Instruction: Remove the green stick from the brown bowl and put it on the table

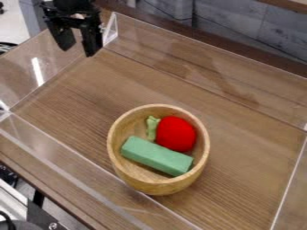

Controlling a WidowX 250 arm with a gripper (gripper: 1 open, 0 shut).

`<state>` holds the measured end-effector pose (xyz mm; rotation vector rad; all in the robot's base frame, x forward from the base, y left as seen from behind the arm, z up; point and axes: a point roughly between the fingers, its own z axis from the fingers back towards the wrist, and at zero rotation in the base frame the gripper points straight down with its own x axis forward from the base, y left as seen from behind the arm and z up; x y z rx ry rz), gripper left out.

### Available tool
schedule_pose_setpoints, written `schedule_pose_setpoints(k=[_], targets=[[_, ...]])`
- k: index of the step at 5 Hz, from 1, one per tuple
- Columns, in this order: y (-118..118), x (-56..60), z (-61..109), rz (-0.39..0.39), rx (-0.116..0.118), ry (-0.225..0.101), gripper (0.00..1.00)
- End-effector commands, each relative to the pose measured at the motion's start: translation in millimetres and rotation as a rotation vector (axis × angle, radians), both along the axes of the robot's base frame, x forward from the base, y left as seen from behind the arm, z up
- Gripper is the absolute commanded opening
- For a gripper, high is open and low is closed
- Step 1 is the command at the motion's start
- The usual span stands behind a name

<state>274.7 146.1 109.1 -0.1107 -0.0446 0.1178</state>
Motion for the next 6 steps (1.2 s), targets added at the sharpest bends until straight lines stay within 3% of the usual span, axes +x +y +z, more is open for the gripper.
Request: schedule_pose_setpoints(k=[1, 3, 5, 6], targets=[[-7, 16.2, 23.1, 0.057, 0.025, -0.066, 1.00], [14, 11.6, 1.8, 0.007, 0.016, -0.066, 1.00], [7, 12.9, -14.1, -0.144, -0.010, -0.071, 1.00], [8, 12.5, -26.5, -0.121, -0.030, -0.086, 1.00]])
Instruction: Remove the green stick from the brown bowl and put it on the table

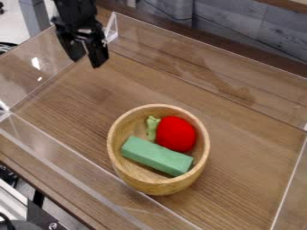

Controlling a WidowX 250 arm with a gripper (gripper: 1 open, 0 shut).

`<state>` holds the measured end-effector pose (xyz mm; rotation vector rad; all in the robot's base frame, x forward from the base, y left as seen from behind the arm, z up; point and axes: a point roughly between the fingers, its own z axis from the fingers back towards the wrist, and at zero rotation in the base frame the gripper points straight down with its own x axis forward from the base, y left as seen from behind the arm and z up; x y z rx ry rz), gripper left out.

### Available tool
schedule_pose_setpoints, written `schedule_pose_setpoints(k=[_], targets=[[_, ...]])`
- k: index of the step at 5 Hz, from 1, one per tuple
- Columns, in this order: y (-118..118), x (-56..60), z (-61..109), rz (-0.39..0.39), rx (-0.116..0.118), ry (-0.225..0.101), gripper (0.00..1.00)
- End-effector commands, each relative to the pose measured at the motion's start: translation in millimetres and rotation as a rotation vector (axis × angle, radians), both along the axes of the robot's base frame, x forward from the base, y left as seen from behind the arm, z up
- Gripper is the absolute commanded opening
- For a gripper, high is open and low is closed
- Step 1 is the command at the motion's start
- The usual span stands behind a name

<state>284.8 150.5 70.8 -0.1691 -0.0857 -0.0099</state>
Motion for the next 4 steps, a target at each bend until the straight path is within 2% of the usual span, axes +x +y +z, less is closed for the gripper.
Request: schedule_pose_setpoints(k=[1, 3, 4], targets=[[9, 3.4, 3.0, 0.050, 0.019, -0.047, 1.00], [35, 8.5, 5.3, 0.092, 0.010, -0.060, 1.00], [32, 12.6, 4.1, 0.083, 0.013, -0.068, 1.00]])
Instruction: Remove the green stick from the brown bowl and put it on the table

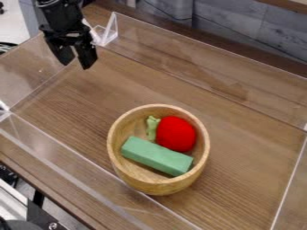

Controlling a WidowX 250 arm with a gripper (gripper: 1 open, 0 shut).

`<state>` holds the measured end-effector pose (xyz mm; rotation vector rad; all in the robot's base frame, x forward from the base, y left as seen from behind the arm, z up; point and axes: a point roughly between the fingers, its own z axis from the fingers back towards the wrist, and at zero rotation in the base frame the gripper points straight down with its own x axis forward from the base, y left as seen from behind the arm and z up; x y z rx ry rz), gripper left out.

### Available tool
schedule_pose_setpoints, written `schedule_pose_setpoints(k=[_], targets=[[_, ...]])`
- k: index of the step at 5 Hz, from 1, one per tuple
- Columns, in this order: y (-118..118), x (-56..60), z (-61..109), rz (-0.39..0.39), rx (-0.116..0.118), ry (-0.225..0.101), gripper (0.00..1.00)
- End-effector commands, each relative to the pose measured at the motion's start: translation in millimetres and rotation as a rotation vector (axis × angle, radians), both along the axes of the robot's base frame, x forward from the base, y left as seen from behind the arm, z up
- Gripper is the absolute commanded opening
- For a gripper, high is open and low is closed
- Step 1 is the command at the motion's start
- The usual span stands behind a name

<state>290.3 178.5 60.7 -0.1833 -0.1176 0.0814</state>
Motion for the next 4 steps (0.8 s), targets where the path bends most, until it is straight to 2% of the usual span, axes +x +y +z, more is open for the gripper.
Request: schedule_pose_setpoints(k=[1, 2, 4], targets=[[-2, 11.0, 12.9, -0.028, 0.030, -0.049, 1.00], [-6, 14.7, 11.4, -0.043, 0.034, -0.057, 1.00], [1, 27.2, 13.5, 0.100, 0.039, -0.067, 1.00]])
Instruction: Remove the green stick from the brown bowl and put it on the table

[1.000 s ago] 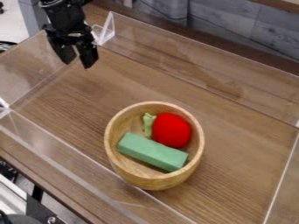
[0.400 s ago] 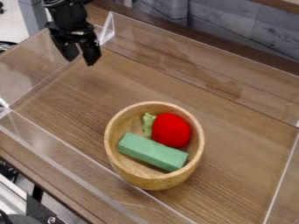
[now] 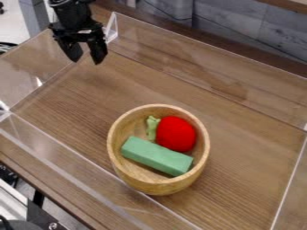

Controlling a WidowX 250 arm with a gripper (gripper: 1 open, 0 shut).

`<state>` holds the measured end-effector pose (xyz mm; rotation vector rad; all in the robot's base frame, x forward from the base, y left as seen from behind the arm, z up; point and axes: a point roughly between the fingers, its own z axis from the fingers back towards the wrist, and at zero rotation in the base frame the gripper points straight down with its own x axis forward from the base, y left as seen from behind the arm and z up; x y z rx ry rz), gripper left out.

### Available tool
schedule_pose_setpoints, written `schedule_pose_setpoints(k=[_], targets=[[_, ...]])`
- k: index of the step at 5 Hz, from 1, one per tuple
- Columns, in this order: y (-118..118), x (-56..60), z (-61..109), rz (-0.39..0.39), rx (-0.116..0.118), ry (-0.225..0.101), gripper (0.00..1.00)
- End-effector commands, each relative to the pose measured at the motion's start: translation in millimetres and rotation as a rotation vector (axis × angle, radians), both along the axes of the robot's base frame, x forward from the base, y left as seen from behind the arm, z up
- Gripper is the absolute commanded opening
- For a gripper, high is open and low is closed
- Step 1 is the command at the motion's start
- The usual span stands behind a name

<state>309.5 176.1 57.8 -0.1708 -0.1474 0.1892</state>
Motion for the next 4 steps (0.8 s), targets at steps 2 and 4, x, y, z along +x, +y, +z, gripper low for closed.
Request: schedule_pose_setpoints(k=[2, 4], targets=[[-39, -15.2, 35.0, 0.250, 0.043, -0.029, 1.00], [-75, -28.4, 24.9, 0.364, 0.042, -0.025, 1.00]])
